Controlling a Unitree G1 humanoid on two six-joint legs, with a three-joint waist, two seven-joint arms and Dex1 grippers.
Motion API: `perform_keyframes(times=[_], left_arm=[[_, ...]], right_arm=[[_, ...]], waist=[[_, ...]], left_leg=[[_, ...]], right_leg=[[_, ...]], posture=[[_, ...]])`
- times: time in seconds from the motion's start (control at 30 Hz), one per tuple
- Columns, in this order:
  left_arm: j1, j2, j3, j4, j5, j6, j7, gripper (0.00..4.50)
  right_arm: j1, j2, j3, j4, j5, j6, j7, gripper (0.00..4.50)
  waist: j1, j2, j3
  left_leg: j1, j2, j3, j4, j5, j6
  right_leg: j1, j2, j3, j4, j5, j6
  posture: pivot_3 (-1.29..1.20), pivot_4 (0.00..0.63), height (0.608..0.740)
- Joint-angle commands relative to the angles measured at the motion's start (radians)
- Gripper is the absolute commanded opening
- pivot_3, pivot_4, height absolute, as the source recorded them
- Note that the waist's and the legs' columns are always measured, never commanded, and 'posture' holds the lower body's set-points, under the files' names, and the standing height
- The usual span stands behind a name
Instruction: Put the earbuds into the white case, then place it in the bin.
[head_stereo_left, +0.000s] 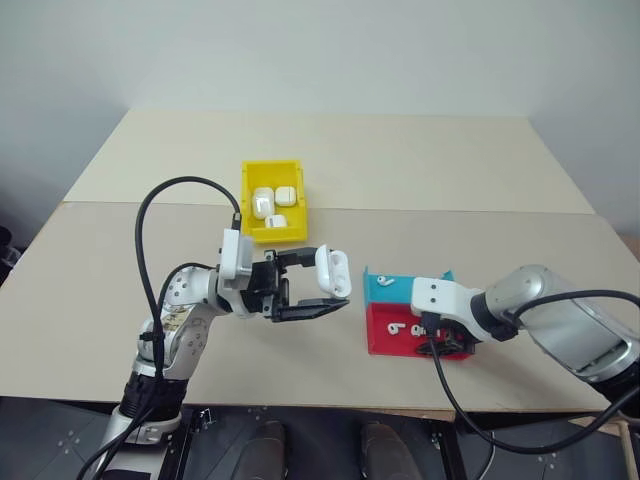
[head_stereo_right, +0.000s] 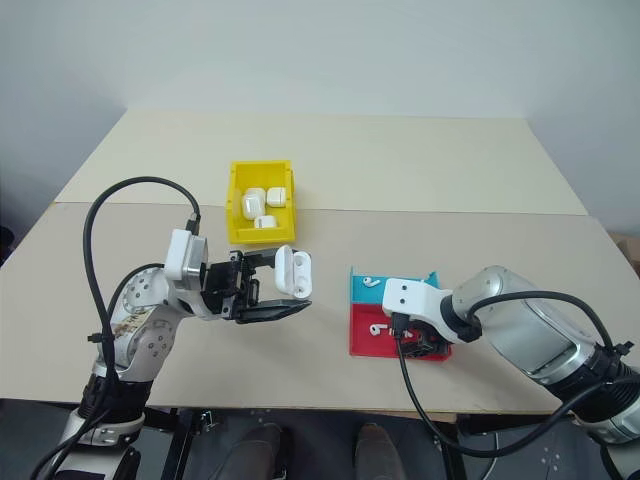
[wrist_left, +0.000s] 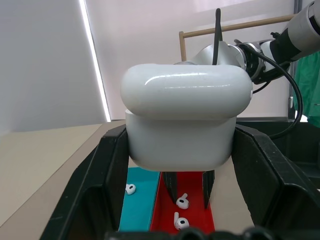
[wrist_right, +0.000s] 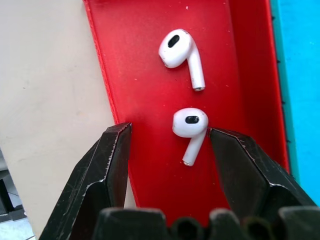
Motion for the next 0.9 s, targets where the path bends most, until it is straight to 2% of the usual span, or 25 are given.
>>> perform_keyframes(times=[0.03,0.47,0.6,0.73,0.77,0.9], left_arm=[[0.001,-0.001,-0.008,-0.039,-0.006,-0.016,0.007,2.77],[0.010,0.010,-0.018,-0.049,0.014,-0.018,0.025,2.77],[0.013,0.014,-0.017,-0.054,0.010,-0.014,0.029,2.77],[0.019,0.020,-0.016,-0.064,0.007,-0.009,0.034,2.77],[0.020,0.021,-0.016,-0.065,0.006,-0.009,0.035,2.77],[0.021,0.026,-0.016,-0.066,0.003,-0.006,0.037,2.77]], right_arm=[[-0.029,0.009,-0.021,-0.002,-0.017,0.023,-0.006,2.94],[-0.027,0.027,-0.008,0.010,-0.028,0.029,-0.006,2.94],[-0.021,0.029,-0.007,0.007,-0.028,0.031,-0.005,2.18],[-0.015,0.025,-0.003,0.004,-0.030,0.036,-0.005,0.75],[-0.015,0.025,-0.003,0.003,-0.029,0.039,-0.004,0.62],[-0.010,0.027,-0.007,-0.004,-0.027,0.055,-0.008,0.62]], waist=[[0.000,0.000,0.000],[0.000,0.000,0.000],[0.000,0.000,0.000],[0.000,0.000,0.000],[0.000,0.000,0.000],[0.000,0.000,0.000]], left_leg=[[0.000,0.000,0.000,0.000,0.000,0.000],[0.000,0.000,0.000,0.000,0.000,0.000],[0.000,0.000,0.000,0.000,0.000,0.000],[0.000,0.000,0.000,0.000,0.000,0.000],[0.000,0.000,0.000,0.000,0.000,0.000],[0.000,0.000,0.000,0.000,0.000,0.000]], right_leg=[[0.000,0.000,0.000,0.000,0.000,0.000],[0.000,0.000,0.000,0.000,0.000,0.000],[0.000,0.000,0.000,0.000,0.000,0.000],[0.000,0.000,0.000,0.000,0.000,0.000],[0.000,0.000,0.000,0.000,0.000,0.000],[0.000,0.000,0.000,0.000,0.000,0.000]], posture=[[0.00,0.150,0.740],[0.00,0.150,0.740],[0.00,0.150,0.740],[0.00,0.150,0.740],[0.00,0.150,0.740],[0.00,0.150,0.740]])
